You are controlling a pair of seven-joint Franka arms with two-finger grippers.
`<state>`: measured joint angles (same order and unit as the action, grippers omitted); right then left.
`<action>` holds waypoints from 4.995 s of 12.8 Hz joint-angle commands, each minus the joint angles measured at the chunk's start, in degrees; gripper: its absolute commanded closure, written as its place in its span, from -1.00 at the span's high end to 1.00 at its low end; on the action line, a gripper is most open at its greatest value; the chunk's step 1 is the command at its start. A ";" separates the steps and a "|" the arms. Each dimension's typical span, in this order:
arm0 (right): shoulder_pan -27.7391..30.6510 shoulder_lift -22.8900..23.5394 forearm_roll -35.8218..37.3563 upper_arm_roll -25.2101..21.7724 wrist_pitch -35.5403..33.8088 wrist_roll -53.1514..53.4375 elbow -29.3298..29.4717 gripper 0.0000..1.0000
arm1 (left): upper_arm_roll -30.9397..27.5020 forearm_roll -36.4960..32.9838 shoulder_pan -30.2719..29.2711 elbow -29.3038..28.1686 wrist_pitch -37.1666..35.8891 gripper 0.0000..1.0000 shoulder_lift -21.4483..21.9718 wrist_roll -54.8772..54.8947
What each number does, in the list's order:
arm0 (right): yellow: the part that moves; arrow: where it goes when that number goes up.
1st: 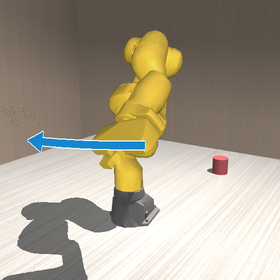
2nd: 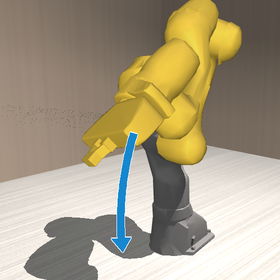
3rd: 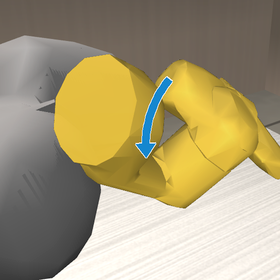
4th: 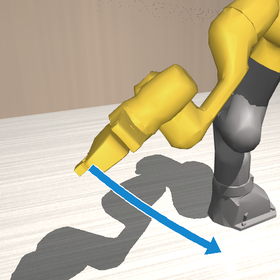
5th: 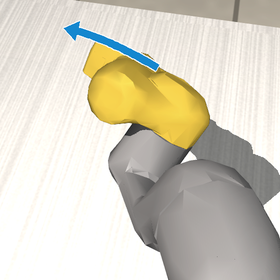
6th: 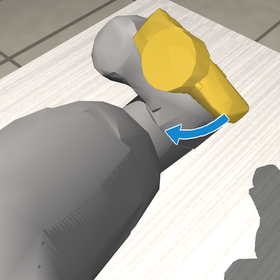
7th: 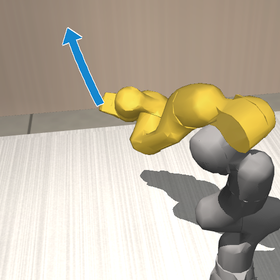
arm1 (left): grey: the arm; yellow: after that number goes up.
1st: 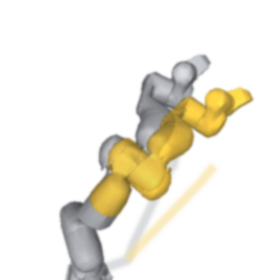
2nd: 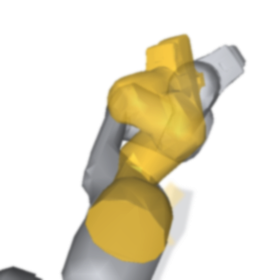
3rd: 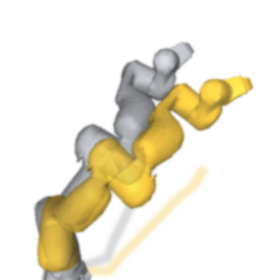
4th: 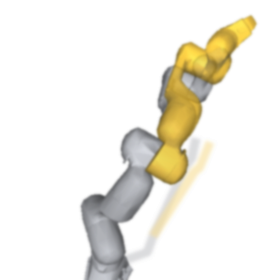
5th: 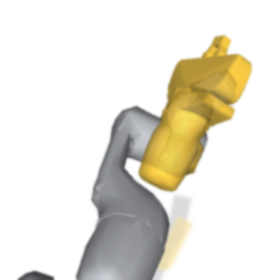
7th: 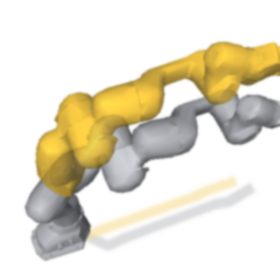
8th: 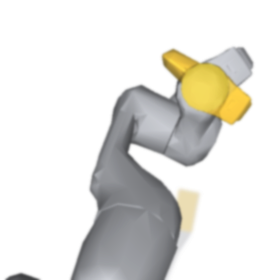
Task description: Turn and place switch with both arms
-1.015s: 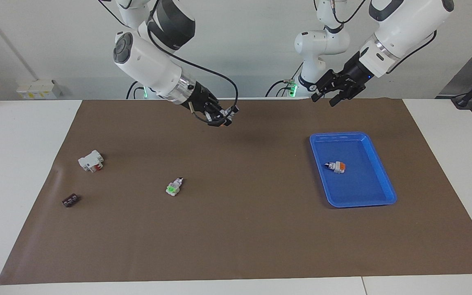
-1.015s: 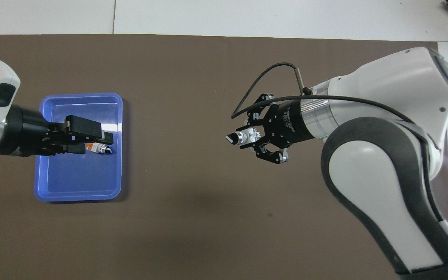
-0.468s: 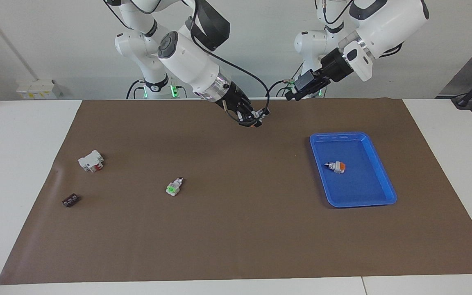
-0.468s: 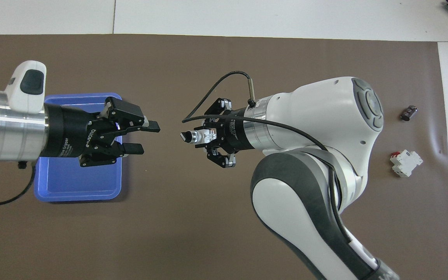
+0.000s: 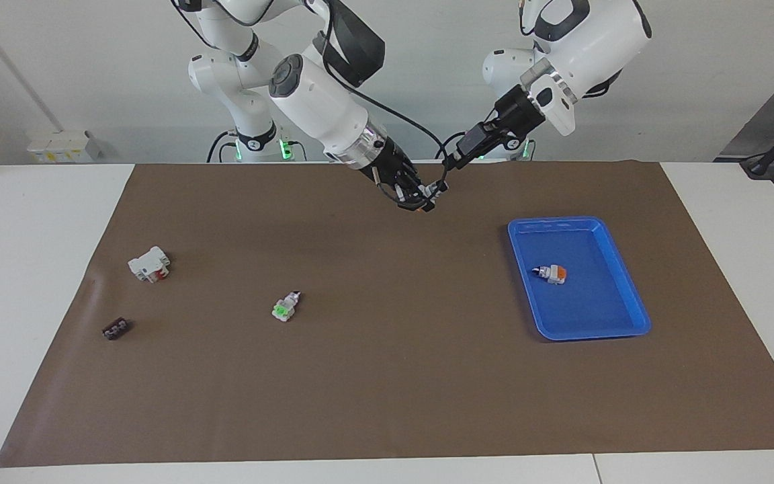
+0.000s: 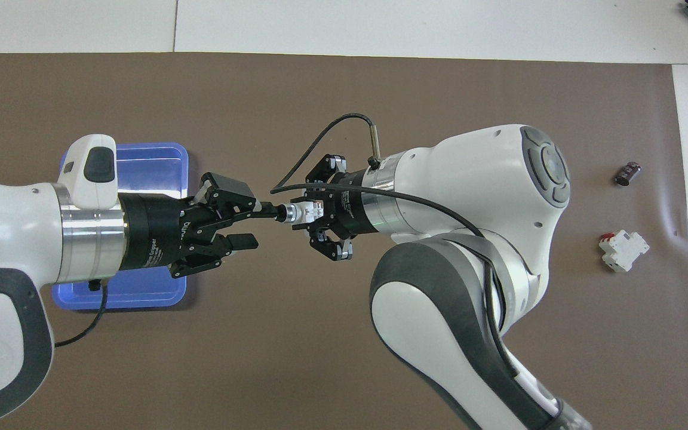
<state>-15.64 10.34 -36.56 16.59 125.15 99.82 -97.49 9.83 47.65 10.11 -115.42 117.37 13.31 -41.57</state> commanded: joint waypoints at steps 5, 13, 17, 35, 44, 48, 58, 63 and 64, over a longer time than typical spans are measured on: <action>0.52 -0.24 3.34 0.11 -2.72 1.69 0.64 -1.00 | -0.52 4.28 0.78 -4.29 9.10 -0.05 1.37 -0.70; 0.79 -0.06 2.46 0.19 -1.93 5.02 0.81 -1.00 | -0.52 4.29 4.47 -6.92 13.41 -0.05 0.93 -1.84; 0.79 -0.06 2.81 0.19 -1.93 5.30 0.81 -1.00 | -0.52 4.29 4.91 -6.92 13.50 -0.13 0.93 -1.93; 0.79 -0.06 2.81 0.19 -1.93 5.30 0.81 -1.00 | -0.61 4.20 5.79 -6.84 17.37 -0.37 -0.92 7.29; 0.79 -0.06 2.81 0.19 -1.93 5.30 0.81 -1.00 | -0.61 4.20 5.88 -6.40 17.37 -0.88 -1.18 10.11; 0.79 -0.06 2.81 0.19 -1.93 5.30 0.81 -1.00 | -0.61 4.20 5.97 -6.22 17.28 -1.00 -1.18 9.23; 0.79 -0.06 2.81 0.19 -1.93 5.30 0.81 -1.00 | -0.43 3.85 7.02 -5.43 17.72 -1.00 -1.27 -29.39; 0.87 -0.06 2.81 0.19 -2.02 5.39 0.81 -1.00 | -0.34 3.76 7.46 -5.61 17.19 -1.00 -1.18 -52.95; 0.79 -0.06 2.81 0.19 -2.10 5.39 0.81 -1.00 | -0.34 3.67 7.46 -5.69 17.45 -1.00 -1.18 -56.57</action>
<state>-15.02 10.14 -33.78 16.02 123.47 103.86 -97.13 9.70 50.71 15.77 -121.29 133.91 11.91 -90.50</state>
